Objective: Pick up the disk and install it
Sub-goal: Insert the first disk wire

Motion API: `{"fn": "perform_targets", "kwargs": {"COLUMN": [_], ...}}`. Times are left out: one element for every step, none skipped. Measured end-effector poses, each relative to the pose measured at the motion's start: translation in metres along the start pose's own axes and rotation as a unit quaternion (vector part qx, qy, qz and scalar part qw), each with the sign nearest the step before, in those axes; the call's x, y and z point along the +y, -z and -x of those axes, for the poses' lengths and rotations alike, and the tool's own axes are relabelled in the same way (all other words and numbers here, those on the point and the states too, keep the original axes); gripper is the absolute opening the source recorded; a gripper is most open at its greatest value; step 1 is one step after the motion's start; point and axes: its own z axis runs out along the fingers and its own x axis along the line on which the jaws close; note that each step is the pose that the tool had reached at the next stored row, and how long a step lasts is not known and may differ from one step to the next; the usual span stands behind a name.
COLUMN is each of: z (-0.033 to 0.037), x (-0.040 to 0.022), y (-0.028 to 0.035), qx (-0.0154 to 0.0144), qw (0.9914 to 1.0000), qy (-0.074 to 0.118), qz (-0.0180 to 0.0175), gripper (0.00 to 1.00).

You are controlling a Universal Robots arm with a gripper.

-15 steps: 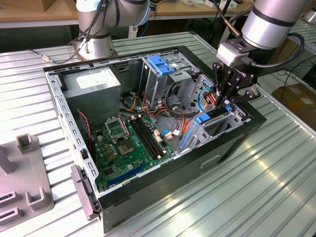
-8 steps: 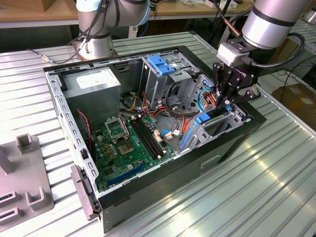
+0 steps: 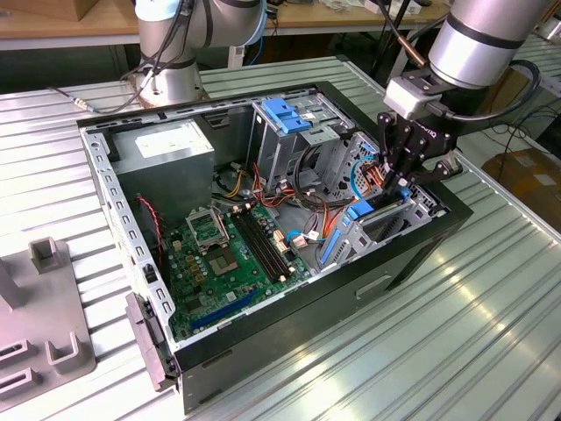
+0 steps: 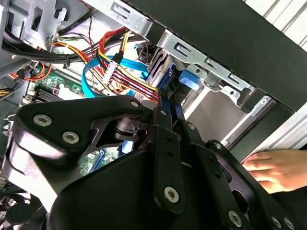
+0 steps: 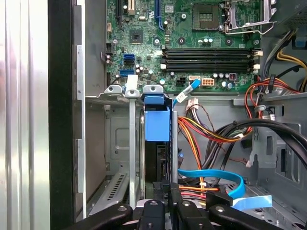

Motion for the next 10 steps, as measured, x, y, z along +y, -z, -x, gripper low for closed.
{"fn": "perform_targets", "kwargs": {"z": [0.0, 0.0, 0.0, 0.0, 0.0, 0.0, 0.0, 0.0, 0.0001, 0.0], "x": [0.0, 0.0001, 0.0001, 0.0001, 0.0001, 0.0001, 0.0001, 0.0001, 0.0001, 0.0001], "y": [-0.0012, -0.0029, -0.004, -0.0041, -0.0042, -0.0043, -0.0045, -0.0045, -0.0048, -0.0046], "qx": [-0.0002, -0.0002, 0.0002, 0.0002, 0.0001, 0.0, -0.0001, -0.0002, -0.0006, -0.0005], "qw": [1.0, 1.0, 1.0, 1.0, 1.0, 1.0, 1.0, 1.0, 1.0, 1.0], "qy": [0.0, 0.0, 0.0, 0.0, 0.0, 0.0, 0.0, 0.0, 0.0, 0.0], "qz": [0.0, 0.0, 0.0001, 0.0, 0.0, 0.0, 0.0, 0.0, 0.0, 0.0], "gripper": [0.16, 0.16, 0.16, 0.16, 0.16, 0.16, 0.16, 0.16, 0.17, 0.17]}}
